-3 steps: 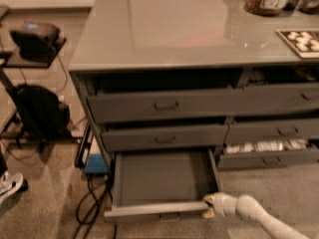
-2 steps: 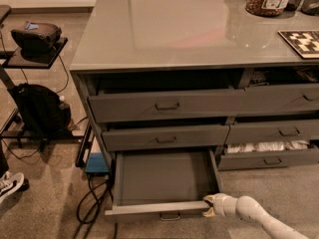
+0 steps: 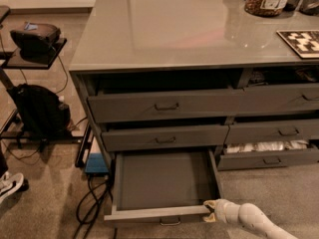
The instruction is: Open bottom drawer
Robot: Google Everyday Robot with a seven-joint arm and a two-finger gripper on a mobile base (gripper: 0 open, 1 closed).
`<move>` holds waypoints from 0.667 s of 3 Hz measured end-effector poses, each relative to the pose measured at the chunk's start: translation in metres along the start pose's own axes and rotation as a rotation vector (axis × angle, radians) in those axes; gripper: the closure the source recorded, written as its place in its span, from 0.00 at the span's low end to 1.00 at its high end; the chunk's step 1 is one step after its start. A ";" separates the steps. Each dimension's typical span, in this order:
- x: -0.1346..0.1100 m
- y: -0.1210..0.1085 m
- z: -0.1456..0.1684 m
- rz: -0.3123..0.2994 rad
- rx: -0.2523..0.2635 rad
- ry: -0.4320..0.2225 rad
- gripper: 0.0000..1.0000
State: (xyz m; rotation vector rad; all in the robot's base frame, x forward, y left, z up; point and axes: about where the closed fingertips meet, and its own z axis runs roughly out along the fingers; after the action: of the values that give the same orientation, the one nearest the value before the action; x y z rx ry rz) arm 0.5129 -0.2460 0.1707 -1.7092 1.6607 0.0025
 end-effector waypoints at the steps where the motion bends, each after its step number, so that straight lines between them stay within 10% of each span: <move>1: -0.002 -0.012 -0.009 -0.045 0.039 0.010 1.00; 2: -0.005 0.001 -0.017 -0.044 0.044 0.005 1.00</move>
Offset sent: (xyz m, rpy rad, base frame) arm -0.2077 -0.0129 0.0321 0.0382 -0.1071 -0.0030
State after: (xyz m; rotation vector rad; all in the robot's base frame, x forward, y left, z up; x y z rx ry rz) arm 0.5031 -0.2503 0.1845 -1.7139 1.6152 -0.0590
